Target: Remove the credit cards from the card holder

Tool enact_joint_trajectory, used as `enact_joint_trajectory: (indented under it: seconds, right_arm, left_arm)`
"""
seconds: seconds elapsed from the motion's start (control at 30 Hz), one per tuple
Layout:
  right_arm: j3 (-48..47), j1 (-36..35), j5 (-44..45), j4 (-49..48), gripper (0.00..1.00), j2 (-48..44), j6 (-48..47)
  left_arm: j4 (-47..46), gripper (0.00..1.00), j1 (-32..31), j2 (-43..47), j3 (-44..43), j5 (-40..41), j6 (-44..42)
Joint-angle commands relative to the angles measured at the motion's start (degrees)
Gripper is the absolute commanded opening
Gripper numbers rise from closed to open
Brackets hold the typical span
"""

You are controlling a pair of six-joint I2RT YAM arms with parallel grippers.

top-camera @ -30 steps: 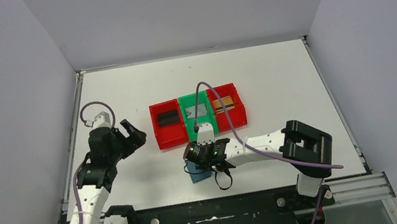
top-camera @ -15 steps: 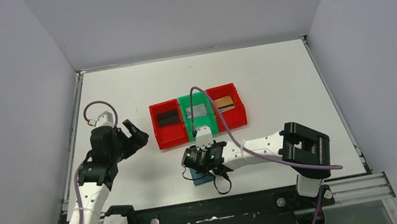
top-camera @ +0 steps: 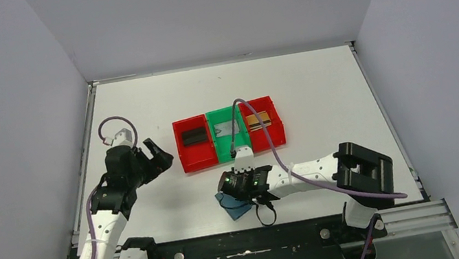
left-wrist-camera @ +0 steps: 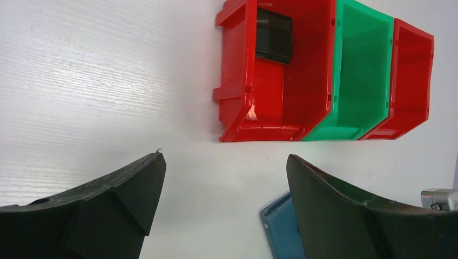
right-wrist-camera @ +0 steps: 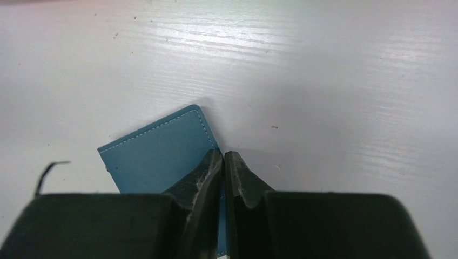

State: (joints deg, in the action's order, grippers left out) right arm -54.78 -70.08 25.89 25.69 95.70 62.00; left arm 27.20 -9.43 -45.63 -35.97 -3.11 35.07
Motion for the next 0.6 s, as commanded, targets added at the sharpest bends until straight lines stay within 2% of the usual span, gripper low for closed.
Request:
enact_joint_trajectory:
  seconds: [0.0, 0.13, 0.23, 0.37, 0.57]
  right_arm:
    - [3.92, 1.06, -3.35, -6.84, 0.09, -5.04, -0.58]
    - [3.64, 1.09, -1.91, -5.55, 0.43, -7.47, -1.9]
    - [0.59, -0.12, 0.78, -0.68, 0.54, -7.1, -3.04]
    - [-2.66, -2.36, 1.65, 2.68, 0.57, -5.28, -4.76]
    - [-3.57, -3.39, -0.38, 3.1, 0.56, -1.34, -4.98]
  left_arm:
    - [-2.77, 0.83, -0.32, 0.1, -0.41, -0.84, -1.14]
    - [-2.72, 0.83, -0.56, 0.13, -0.47, -0.59, -1.15]
    - [-2.59, 0.83, -0.66, 0.26, -0.51, -0.34, -1.14]
    - [-2.38, 0.83, -0.67, 0.82, -0.51, 0.45, -0.97]
    - [-2.24, 0.83, -0.68, 0.98, -0.58, 0.81, -0.88]
